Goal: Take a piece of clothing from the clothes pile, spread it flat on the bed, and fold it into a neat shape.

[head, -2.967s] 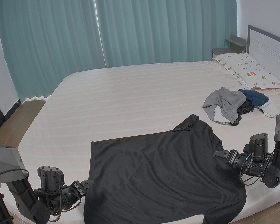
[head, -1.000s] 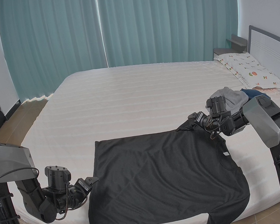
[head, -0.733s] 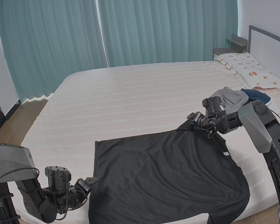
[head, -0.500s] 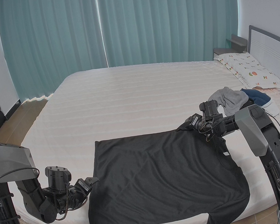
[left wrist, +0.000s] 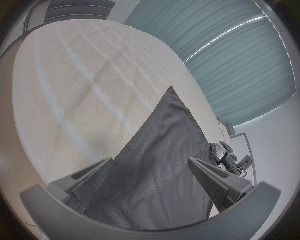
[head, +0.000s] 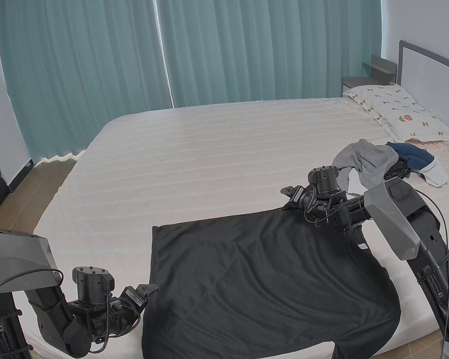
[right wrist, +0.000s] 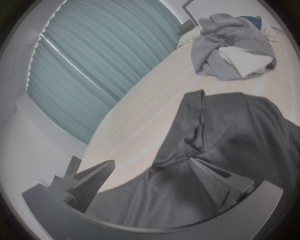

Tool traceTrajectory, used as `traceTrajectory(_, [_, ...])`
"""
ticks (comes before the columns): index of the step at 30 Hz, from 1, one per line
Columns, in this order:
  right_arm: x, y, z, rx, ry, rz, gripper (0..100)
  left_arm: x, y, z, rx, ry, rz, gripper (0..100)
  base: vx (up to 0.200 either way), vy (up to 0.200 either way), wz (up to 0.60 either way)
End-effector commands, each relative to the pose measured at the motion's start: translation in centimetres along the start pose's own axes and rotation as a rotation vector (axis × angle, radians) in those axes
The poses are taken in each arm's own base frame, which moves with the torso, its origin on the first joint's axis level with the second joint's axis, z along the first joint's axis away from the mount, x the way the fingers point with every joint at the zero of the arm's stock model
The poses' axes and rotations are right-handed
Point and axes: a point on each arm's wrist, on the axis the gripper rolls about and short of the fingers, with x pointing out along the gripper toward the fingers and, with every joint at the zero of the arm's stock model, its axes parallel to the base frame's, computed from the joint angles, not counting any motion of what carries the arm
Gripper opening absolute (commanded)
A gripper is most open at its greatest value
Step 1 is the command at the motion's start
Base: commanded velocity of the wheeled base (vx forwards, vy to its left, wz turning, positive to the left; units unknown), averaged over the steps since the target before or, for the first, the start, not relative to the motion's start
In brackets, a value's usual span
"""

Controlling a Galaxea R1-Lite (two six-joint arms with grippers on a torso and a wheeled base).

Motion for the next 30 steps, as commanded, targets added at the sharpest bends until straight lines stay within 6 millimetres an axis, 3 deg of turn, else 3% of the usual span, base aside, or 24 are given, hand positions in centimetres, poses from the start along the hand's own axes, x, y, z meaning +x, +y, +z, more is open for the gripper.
traceTrajectory(1, [-0.1,0.6,1.6,-0.014,-0.099,0.110,100,0.0,0.0,0.0,0.000,-0.001,0.000,100,0.000,0.000,0.00])
traceTrajectory(6, [-1.2,2.1,4.7,-0.066,-0.193,0.201,100,0.0,0.0,0.0,0.000,-0.001,0.000,100,0.000,0.000,0.00])
traceTrajectory(11, [-1.3,2.1,4.8,-0.080,-0.188,0.183,100,0.0,0.0,0.0,0.000,-0.001,0.000,100,0.000,0.000,0.00])
traceTrajectory(16, [-1.7,0.4,6.3,-0.068,-0.149,0.008,100,0.0,-0.2,0.2,-0.006,-0.008,-0.010,100,0.000,0.000,0.00])
traceTrajectory(18, [-2.3,-0.5,8.0,-0.058,-0.167,-0.034,100,0.2,-0.5,0.6,-0.013,-0.023,-0.024,100,0.000,0.000,0.00])
traceTrajectory(22, [-4.6,-2.3,9.8,-0.045,-0.136,-0.100,100,0.3,-1.5,1.9,-0.017,-0.073,-0.067,100,0.000,0.000,0.00])
traceTrajectory(30, [-7.6,-4.7,9.8,-0.057,-0.024,-0.090,100,2.1,-4.3,6.3,-0.023,-0.170,-0.123,100,0.000,0.000,0.00])
